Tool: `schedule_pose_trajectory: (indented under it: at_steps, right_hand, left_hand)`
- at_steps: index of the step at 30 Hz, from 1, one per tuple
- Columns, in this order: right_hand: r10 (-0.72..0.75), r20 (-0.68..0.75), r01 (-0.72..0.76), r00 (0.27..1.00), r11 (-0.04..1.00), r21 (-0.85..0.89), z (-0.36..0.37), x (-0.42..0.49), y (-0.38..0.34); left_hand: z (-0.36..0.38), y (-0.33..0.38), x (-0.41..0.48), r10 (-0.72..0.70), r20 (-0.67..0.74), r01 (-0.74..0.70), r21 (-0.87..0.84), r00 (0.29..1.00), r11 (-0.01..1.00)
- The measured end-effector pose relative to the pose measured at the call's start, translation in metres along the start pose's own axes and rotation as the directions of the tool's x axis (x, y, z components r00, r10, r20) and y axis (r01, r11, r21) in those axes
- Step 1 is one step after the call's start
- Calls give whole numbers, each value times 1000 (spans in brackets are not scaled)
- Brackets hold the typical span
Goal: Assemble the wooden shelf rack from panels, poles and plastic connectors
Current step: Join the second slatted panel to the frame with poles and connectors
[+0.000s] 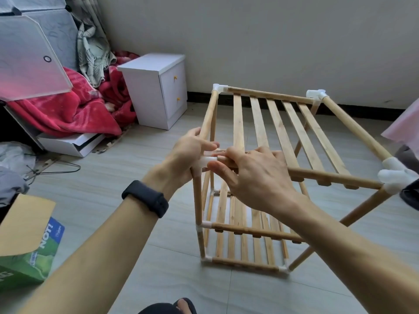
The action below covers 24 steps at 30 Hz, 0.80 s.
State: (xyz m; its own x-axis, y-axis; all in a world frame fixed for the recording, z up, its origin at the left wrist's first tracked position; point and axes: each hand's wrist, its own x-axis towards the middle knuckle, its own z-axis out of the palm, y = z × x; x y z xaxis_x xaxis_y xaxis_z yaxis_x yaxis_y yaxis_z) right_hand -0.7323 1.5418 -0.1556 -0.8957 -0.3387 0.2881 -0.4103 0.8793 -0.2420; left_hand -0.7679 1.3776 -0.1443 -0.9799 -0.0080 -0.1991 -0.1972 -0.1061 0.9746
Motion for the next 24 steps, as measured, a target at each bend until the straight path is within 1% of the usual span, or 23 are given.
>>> schedule_pose_trajectory:
  at_steps: [2, 4, 9, 15, 19, 22, 23, 24]
  right_hand:
    - [-10, 5, 11, 1000, 999, -39, -1, 1, -6]
    - [-10, 7, 11, 1000, 999, -53, 0, -1, -10]
    - [26, 9, -25, 1000, 999, -44, -3, -2, 0]
    - [-19, 10, 20, 1000, 998, -59, 0, -4, 1]
    - [-20, 45, 23, 999, 998, -56, 1, -4, 7]
    - [-48, 80, 53, 996, 997, -56, -2, -4, 10]
    - [-52, 93, 57, 994, 997, -44, -3, -6, 13]
    - [-50, 103, 52, 993, 999, -18, -5, -7, 15]
  left_hand:
    - [-1, 10, 2, -166, 50, 169, -65, 985, 983]
    - [0, 12, 6, -226, 48, 230, -97, 973, 968]
    - [16, 7, 12, -164, -48, 152, -193, 985, 969]
    - [24, 3, 15, -150, -97, 123, -240, 984, 963]
    - [25, -1, 18, -125, -108, 98, -227, 986, 969]
    - [21, -1, 17, -107, -51, 94, -213, 993, 973]
    - [20, 0, 15, -98, -43, 90, -162, 994, 983]
    - [18, 0, 14, -78, -59, 74, -66, 995, 995]
